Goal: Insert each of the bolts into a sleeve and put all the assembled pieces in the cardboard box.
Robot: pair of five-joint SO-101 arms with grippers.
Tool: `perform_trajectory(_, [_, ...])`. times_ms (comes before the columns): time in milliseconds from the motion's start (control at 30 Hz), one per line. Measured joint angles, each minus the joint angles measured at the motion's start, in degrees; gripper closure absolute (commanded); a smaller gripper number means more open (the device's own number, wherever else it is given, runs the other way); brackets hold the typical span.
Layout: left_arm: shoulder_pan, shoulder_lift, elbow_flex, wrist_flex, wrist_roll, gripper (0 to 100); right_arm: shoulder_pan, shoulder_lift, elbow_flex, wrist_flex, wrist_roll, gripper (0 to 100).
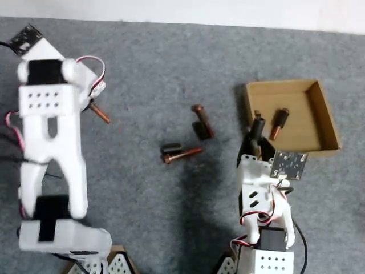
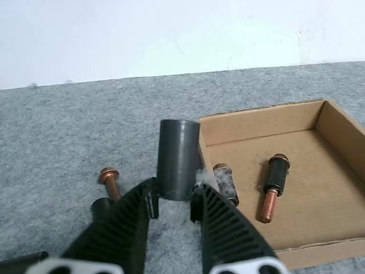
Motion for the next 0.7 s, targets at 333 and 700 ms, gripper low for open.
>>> perform_trajectory(333, [0.00,-25.85,15.65,3.60,-9.05,100,0.00,0.00,0.00,0.00,0.00,98.9])
perform_trajectory(700, [0.00,-60.40,58.37,-20.66,-10.81,100,-6.15,0.00,0.00,0.00,0.00,98.9])
